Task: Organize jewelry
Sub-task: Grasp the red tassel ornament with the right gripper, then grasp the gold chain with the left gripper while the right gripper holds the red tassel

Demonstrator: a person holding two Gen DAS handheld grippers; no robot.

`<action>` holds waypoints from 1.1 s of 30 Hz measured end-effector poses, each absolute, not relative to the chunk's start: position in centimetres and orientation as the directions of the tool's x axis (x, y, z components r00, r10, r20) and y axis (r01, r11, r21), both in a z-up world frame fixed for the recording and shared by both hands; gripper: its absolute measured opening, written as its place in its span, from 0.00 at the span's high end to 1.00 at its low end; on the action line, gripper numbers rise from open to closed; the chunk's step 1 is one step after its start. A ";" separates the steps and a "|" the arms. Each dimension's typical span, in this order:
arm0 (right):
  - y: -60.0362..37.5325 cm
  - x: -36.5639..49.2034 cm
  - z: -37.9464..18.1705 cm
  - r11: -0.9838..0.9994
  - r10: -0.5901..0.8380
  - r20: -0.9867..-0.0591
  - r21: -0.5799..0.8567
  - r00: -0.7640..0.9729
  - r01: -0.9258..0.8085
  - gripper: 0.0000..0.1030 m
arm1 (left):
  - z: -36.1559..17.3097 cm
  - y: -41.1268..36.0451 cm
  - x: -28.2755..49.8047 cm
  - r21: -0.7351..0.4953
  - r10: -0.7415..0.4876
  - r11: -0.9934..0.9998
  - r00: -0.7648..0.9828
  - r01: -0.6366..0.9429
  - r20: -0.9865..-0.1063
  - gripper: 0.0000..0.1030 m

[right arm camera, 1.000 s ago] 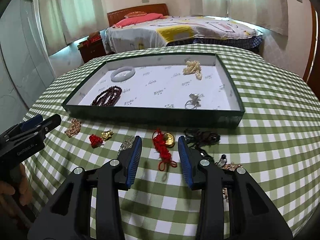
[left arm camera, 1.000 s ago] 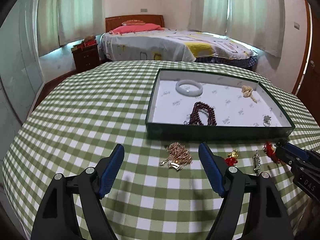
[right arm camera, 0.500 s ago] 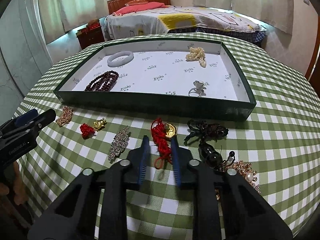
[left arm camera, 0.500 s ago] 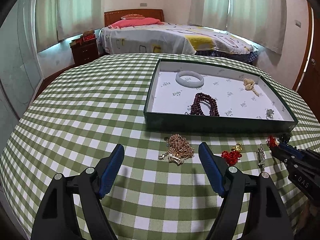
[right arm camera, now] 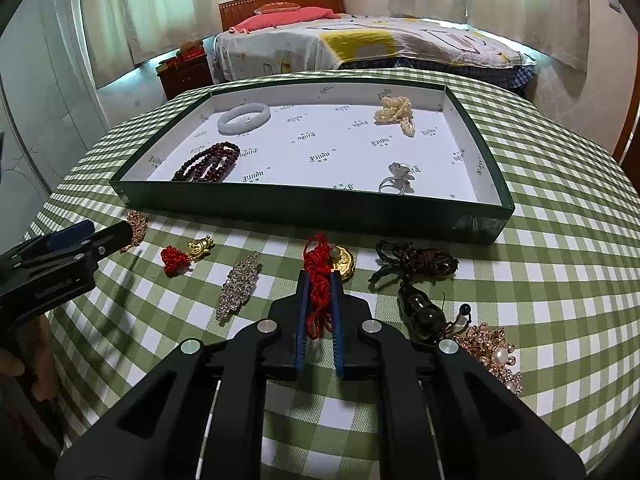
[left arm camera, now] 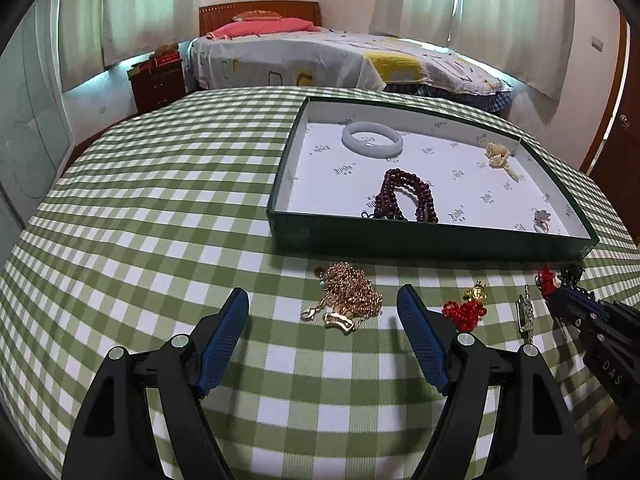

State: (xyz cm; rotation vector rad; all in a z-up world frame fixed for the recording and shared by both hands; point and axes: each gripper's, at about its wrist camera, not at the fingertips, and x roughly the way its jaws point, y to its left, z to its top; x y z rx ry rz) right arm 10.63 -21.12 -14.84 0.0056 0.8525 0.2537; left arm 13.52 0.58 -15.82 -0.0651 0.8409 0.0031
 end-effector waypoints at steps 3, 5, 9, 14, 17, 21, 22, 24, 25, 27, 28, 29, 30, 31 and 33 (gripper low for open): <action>-21.1 10.6 -14.9 0.970 0.224 -0.742 0.106 0.631 -0.220 0.90 | -16.1 0.7 14.2 -0.073 -0.034 0.997 0.650 -0.033 -0.759 0.28; -21.1 10.6 -14.8 0.969 0.226 -0.741 0.107 0.632 -0.221 0.90 | -16.2 0.8 14.5 -0.084 -0.041 0.996 0.646 -0.036 -0.762 0.28; -21.1 10.6 -14.9 0.969 0.226 -0.741 0.108 0.632 -0.220 0.90 | -16.2 0.7 14.6 -0.055 -0.016 0.998 0.650 -0.040 -0.760 0.35; -21.1 10.6 -14.8 0.969 0.227 -0.739 0.109 0.634 -0.220 0.90 | -16.1 0.0 14.2 -0.037 -0.038 0.999 0.662 0.015 -0.749 0.63; -21.1 10.6 -14.8 0.969 0.228 -0.739 0.111 0.634 -0.219 0.90 | -16.0 -0.5 14.0 -0.049 -0.073 0.997 0.667 0.055 -0.741 0.82; -21.1 10.6 -14.8 0.970 0.228 -0.734 0.114 0.640 -0.215 0.90 | -16.0 -0.7 13.7 -0.053 -0.082 0.997 0.670 0.063 -0.738 0.86; -21.1 10.6 -14.7 0.970 0.229 -0.733 0.115 0.641 -0.214 0.90 | -16.0 -0.6 13.7 -0.059 -0.085 0.996 0.670 0.062 -0.738 0.87; -21.1 10.6 -14.7 0.970 0.230 -0.732 0.118 0.641 -0.213 0.90 | -15.9 -0.5 13.7 -0.065 -0.088 0.996 0.670 0.059 -0.737 0.87; -21.1 10.6 -14.7 0.970 0.230 -0.732 0.118 0.641 -0.213 0.90 | -15.9 -0.5 13.6 -0.068 -0.089 0.996 0.671 0.057 -0.737 0.87; -21.1 10.6 -14.7 0.970 0.232 -0.730 0.122 0.642 -0.211 0.90 | -15.9 -0.3 13.4 -0.073 -0.092 0.996 0.670 0.056 -0.736 0.88; -21.2 10.5 -14.7 0.970 0.234 -0.728 0.126 0.644 -0.210 0.90 | -15.8 -0.3 13.3 -0.076 -0.094 0.996 0.671 0.055 -0.735 0.90; -21.2 10.4 -14.7 0.969 0.237 -0.726 0.131 0.646 -0.208 0.90 | -15.7 -0.2 13.2 -0.084 -0.102 0.995 0.673 0.059 -0.733 0.92; -21.2 10.4 -14.6 0.969 0.238 -0.722 0.132 0.649 -0.208 0.91 | -15.6 0.0 13.1 -0.097 -0.111 0.994 0.672 0.058 -0.732 0.93; -21.2 10.3 -14.5 0.969 0.239 -0.720 0.132 0.652 -0.209 0.91 | -15.6 0.1 13.0 -0.100 -0.112 0.993 0.672 0.057 -0.732 0.93; -21.1 10.2 -14.3 0.969 0.240 -0.712 0.133 0.660 -0.209 0.91 | -15.4 0.2 12.8 -0.102 -0.113 0.993 0.674 0.056 -0.730 0.93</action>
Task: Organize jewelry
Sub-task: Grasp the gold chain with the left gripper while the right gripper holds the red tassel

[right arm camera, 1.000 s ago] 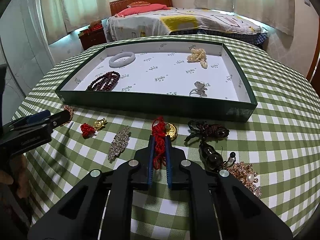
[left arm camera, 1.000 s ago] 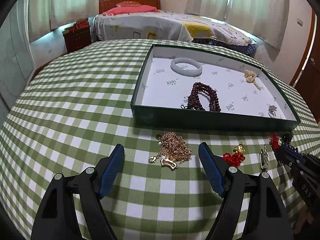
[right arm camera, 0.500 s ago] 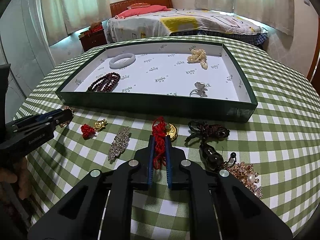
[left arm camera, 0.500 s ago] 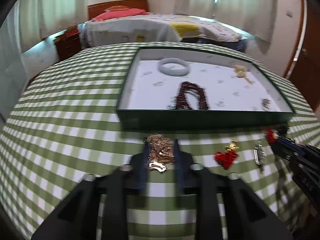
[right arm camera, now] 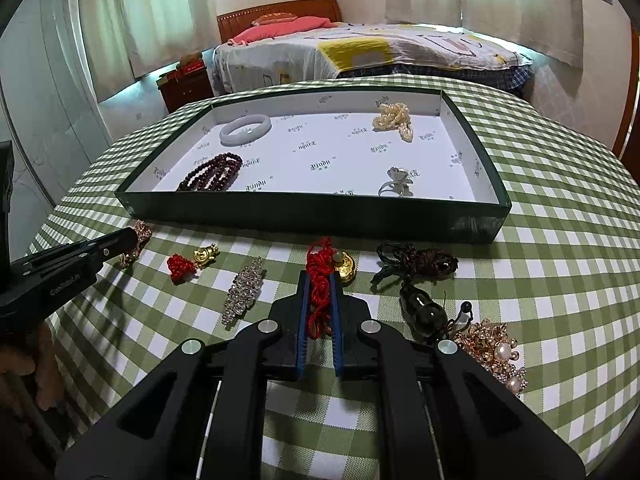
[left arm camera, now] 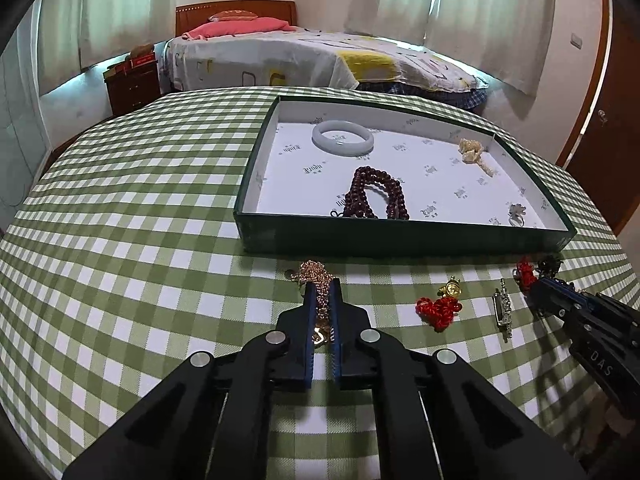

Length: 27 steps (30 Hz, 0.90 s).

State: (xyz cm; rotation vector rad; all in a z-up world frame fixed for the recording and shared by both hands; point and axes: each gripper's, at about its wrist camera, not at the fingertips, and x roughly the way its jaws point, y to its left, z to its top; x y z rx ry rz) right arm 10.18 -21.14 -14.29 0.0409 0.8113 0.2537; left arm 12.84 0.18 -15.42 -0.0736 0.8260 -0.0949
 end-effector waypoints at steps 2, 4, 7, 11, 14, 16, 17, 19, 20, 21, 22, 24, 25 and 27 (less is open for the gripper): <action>-21.2 10.1 -14.1 0.969 0.240 -0.706 0.132 0.666 -0.209 0.91 | -15.2 0.3 12.6 -0.105 -0.114 0.993 0.678 0.054 -0.726 0.94; -21.2 10.0 -13.8 0.969 0.241 -0.700 0.133 0.673 -0.209 0.91 | -14.9 0.4 12.5 -0.108 -0.116 0.993 0.682 0.055 -0.722 0.94; -21.2 9.8 -13.5 0.969 0.242 -0.691 0.134 0.681 -0.208 0.91 | -14.4 0.5 12.1 -0.110 -0.119 0.992 0.691 0.058 -0.713 0.94; -21.2 9.8 -13.3 0.968 0.245 -0.685 0.136 0.686 -0.210 0.91 | -13.6 0.6 11.7 -0.111 -0.121 0.992 0.703 0.061 -0.701 0.95; -21.2 9.7 -13.1 0.967 0.248 -0.681 0.138 0.689 -0.212 0.91 | -13.1 0.9 11.5 -0.113 -0.122 0.992 0.708 0.060 -0.696 0.95; -21.2 9.6 -13.0 0.967 0.249 -0.676 0.138 0.693 -0.214 0.91 | -12.7 1.0 11.4 -0.113 -0.122 0.992 0.712 0.060 -0.691 0.95; -21.2 9.5 -12.9 0.967 0.250 -0.674 0.138 0.695 -0.214 0.91 | -12.5 1.1 11.3 -0.113 -0.122 0.992 0.715 0.060 -0.689 0.95; -21.3 9.4 -12.7 0.967 0.251 -0.669 0.139 0.699 -0.213 0.91 | -12.1 1.2 11.2 -0.115 -0.122 0.992 0.722 0.059 -0.681 0.95; -21.3 9.4 -12.6 0.967 0.251 -0.668 0.139 0.701 -0.213 0.91 | -11.9 1.2 11.1 -0.115 -0.121 0.992 0.726 0.059 -0.677 0.95; -21.3 9.4 -12.5 0.967 0.251 -0.666 0.139 0.703 -0.213 0.91 | -11.8 1.2 11.0 -0.115 -0.121 0.992 0.728 0.059 -0.674 0.95; -21.3 9.3 -12.5 0.967 0.251 -0.664 0.140 0.704 -0.213 0.91 | -11.6 1.2 11.0 -0.113 -0.121 0.992 0.731 0.060 -0.671 0.95; -21.2 9.3 -12.3 0.967 0.252 -0.661 0.140 0.706 -0.214 0.91 | -11.4 1.3 10.9 -0.114 -0.122 0.992 0.735 0.061 -0.667 0.95; -21.3 9.2 -12.3 0.967 0.253 -0.660 0.141 0.707 -0.215 0.91 | -11.3 1.3 10.9 -0.115 -0.122 0.992 0.736 0.061 -0.665 0.95; -21.3 9.1 -12.1 0.966 0.256 -0.656 0.142 0.710 -0.217 0.91 | -11.0 1.3 10.9 -0.117 -0.124 0.991 0.740 0.062 -0.661 0.95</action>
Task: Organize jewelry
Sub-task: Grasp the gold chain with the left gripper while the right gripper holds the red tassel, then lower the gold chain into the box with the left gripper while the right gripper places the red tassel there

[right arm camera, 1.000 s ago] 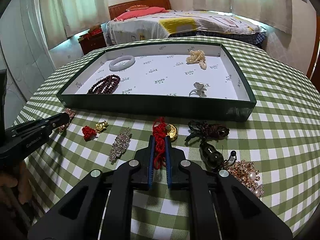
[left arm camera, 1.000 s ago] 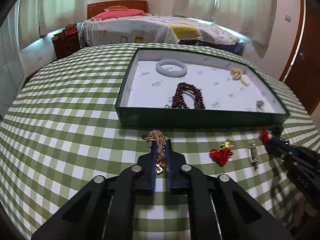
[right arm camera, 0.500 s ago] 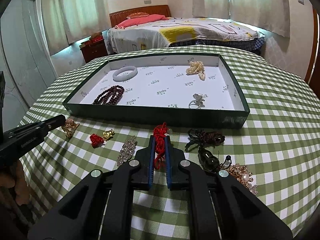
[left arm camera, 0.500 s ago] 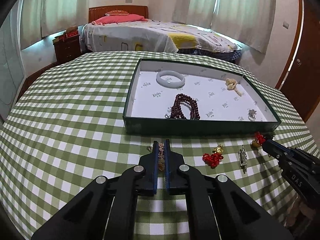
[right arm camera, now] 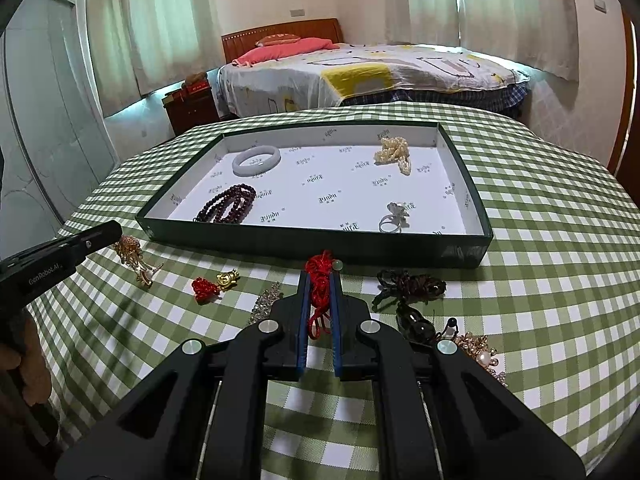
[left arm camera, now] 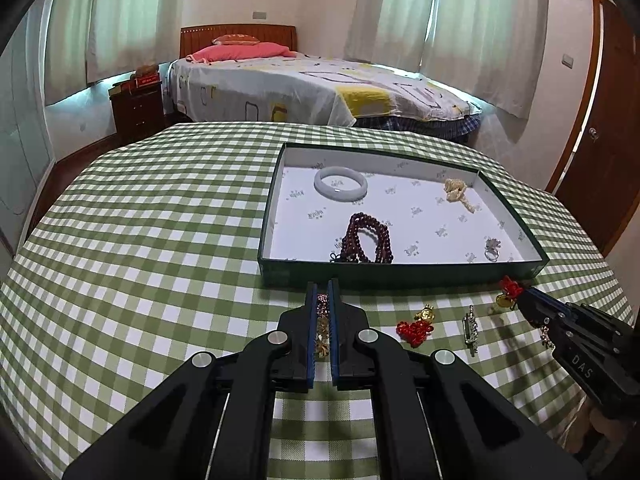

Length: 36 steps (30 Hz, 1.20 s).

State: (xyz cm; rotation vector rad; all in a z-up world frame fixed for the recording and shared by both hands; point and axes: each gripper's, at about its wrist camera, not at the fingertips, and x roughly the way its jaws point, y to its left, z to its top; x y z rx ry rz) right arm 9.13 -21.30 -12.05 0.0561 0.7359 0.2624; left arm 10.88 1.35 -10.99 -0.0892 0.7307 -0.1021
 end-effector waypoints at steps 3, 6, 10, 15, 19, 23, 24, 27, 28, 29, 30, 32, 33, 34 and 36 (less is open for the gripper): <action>-21.3 9.0 -11.7 0.965 0.258 -0.650 0.141 0.715 -0.220 0.91 | -10.7 1.3 10.7 -0.117 -0.125 0.991 0.747 0.064 -0.653 0.95; -21.3 9.0 -11.8 0.965 0.257 -0.652 0.141 0.713 -0.219 0.91 | -10.6 1.3 10.6 -0.114 -0.123 0.991 0.749 0.064 -0.651 0.95; -21.2 8.9 -11.9 0.965 0.259 -0.652 0.142 0.713 -0.221 0.91 | -10.5 1.5 10.6 -0.118 -0.122 0.991 0.749 0.060 -0.651 0.95; -21.2 8.9 -11.8 0.965 0.260 -0.650 0.145 0.714 -0.219 0.91 | -10.0 1.6 10.5 -0.119 -0.125 0.991 0.757 0.062 -0.642 0.95; -21.2 8.9 -11.2 0.963 0.266 -0.639 0.149 0.722 -0.223 0.91 | -9.2 1.5 10.2 -0.121 -0.130 0.990 0.769 0.069 -0.626 0.95; -21.1 8.7 -10.4 0.961 0.275 -0.623 0.154 0.732 -0.230 0.91 | -8.2 1.4 10.0 -0.126 -0.138 0.989 0.783 0.077 -0.606 0.95; -21.1 8.7 -10.1 0.960 0.278 -0.618 0.155 0.735 -0.233 0.91 | -7.9 1.4 9.9 -0.128 -0.142 0.989 0.787 0.080 -0.601 0.95; -21.0 8.5 -9.3 0.958 0.286 -0.603 0.159 0.744 -0.240 0.91 | -6.9 1.4 9.8 -0.135 -0.152 0.987 0.795 0.089 -0.586 0.95; -21.0 8.5 -9.0 0.957 0.289 -0.598 0.160 0.747 -0.242 0.91 | -6.7 1.4 9.8 -0.137 -0.155 0.986 0.799 0.092 -0.581 0.95; -21.0 8.5 -8.6 0.956 0.291 -0.592 0.162 0.751 -0.243 0.91 | -6.2 1.3 9.8 -0.139 -0.159 0.986 0.804 0.096 -0.573 0.95; -21.1 8.5 -8.4 0.956 0.293 -0.587 0.163 0.754 -0.244 0.91 | -5.9 1.3 9.8 -0.142 -0.163 0.985 0.808 0.099 -0.567 0.95; -21.1 8.6 -7.8 0.955 0.296 -0.578 0.165 0.761 -0.246 0.91 | -5.1 1.3 10.0 -0.147 -0.172 0.983 0.815 0.108 -0.553 0.95; -21.1 8.7 -7.4 0.955 0.298 -0.570 0.166 0.765 -0.248 0.91 | -4.8 1.2 10.2 -0.147 -0.176 0.983 0.818 0.112 -0.547 0.95; -21.2 8.8 -7.2 0.955 0.297 -0.566 0.165 0.769 -0.248 0.91 | -4.6 1.1 10.3 -0.148 -0.179 0.982 0.821 0.116 -0.543 0.95; -21.2 9.2 -6.6 0.955 0.295 -0.555 0.159 0.777 -0.249 0.91 | -4.0 1.0 10.8 -0.147 -0.185 0.981 0.828 0.124 -0.530 0.95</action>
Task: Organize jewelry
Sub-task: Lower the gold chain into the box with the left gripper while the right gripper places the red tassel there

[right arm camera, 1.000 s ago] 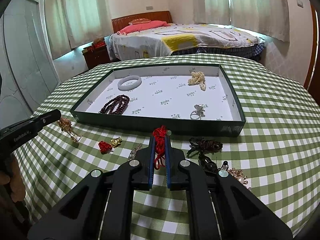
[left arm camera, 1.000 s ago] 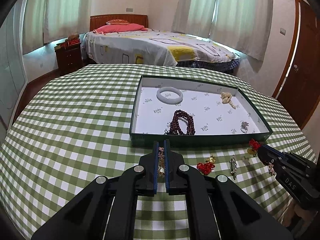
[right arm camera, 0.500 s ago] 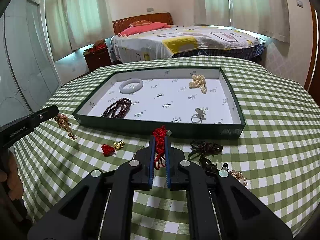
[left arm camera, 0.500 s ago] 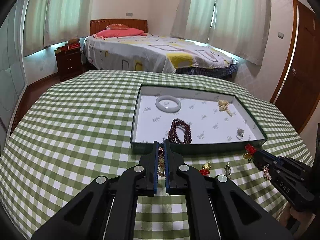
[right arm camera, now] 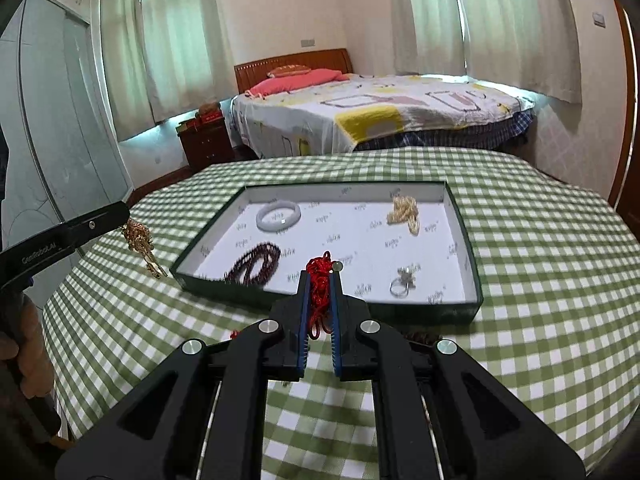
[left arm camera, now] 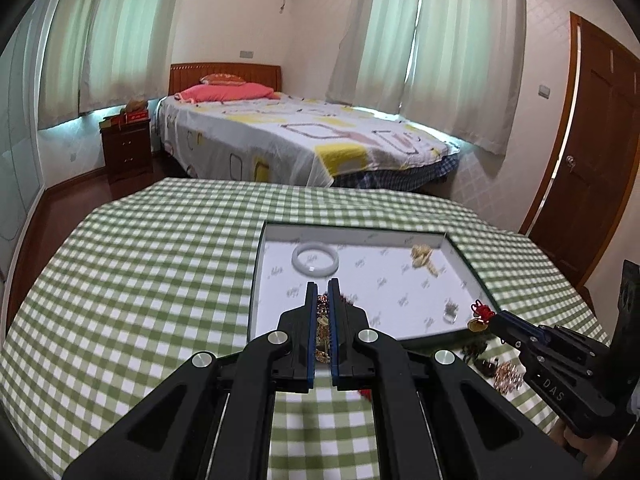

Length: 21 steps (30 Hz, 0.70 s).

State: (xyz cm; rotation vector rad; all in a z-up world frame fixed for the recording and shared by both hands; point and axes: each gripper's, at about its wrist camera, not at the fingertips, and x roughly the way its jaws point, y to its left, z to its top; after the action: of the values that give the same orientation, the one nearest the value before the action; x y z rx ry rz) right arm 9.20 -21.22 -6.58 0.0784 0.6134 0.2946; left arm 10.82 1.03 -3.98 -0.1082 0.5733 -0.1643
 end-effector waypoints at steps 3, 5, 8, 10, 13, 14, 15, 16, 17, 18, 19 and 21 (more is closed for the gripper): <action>-21.3 9.9 -5.9 0.957 0.291 -0.543 0.154 0.787 -0.248 0.91 | -3.3 0.8 11.8 -0.147 -0.193 0.980 0.835 0.135 -0.515 0.95; -21.3 10.5 -5.5 0.958 0.288 -0.535 0.149 0.795 -0.246 0.91 | -2.9 0.7 12.7 -0.142 -0.195 0.980 0.842 0.142 -0.502 0.95; -21.4 11.9 -5.0 0.960 0.281 -0.524 0.142 0.804 -0.242 0.91 | -2.5 0.5 14.0 -0.137 -0.199 0.979 0.850 0.150 -0.487 0.95; -21.5 12.8 -4.8 0.961 0.277 -0.519 0.139 0.808 -0.240 0.91 | -2.5 0.4 14.9 -0.136 -0.200 0.979 0.853 0.152 -0.482 0.95; -21.7 14.3 -4.5 0.965 0.264 -0.512 0.126 0.818 -0.232 0.91 | -2.3 0.2 16.6 -0.138 -0.204 0.978 0.856 0.157 -0.476 0.95; -21.8 14.8 -4.5 0.966 0.260 -0.511 0.124 0.820 -0.229 0.91 | -2.3 0.1 17.3 -0.136 -0.204 0.978 0.857 0.158 -0.473 0.95; -21.9 15.4 -4.5 0.967 0.255 -0.509 0.122 0.822 -0.224 0.91 | -2.3 0.0 17.7 -0.133 -0.203 0.978 0.859 0.159 -0.471 0.95; -22.0 16.0 -4.5 0.968 0.249 -0.508 0.119 0.825 -0.219 0.91 | -2.4 -0.1 18.1 -0.128 -0.201 0.979 0.860 0.159 -0.470 0.95; -22.1 16.6 -4.6 0.970 0.245 -0.507 0.117 0.826 -0.215 0.91 | -2.5 -0.2 18.6 -0.125 -0.199 0.979 0.859 0.159 -0.471 0.95; -22.2 17.0 -4.7 0.971 0.240 -0.508 0.114 0.827 -0.211 0.91 | -2.7 -0.3 19.2 -0.122 -0.196 0.980 0.859 0.157 -0.473 0.95; -22.3 17.7 -4.9 0.972 0.236 -0.510 0.112 0.827 -0.208 0.91 | -3.0 -0.3 19.8 -0.122 -0.195 0.980 0.857 0.155 -0.477 0.95; -22.5 19.1 -5.6 0.973 0.229 -0.521 0.116 0.822 -0.197 0.91 | -3.6 -0.3 20.8 -0.121 -0.192 0.981 0.851 0.152 -0.488 0.95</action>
State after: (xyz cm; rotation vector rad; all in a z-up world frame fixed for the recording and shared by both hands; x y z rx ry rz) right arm 19.07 -22.52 -5.58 0.0575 0.5611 0.2268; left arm 20.79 -0.34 -3.64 -0.0790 0.5222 -0.1813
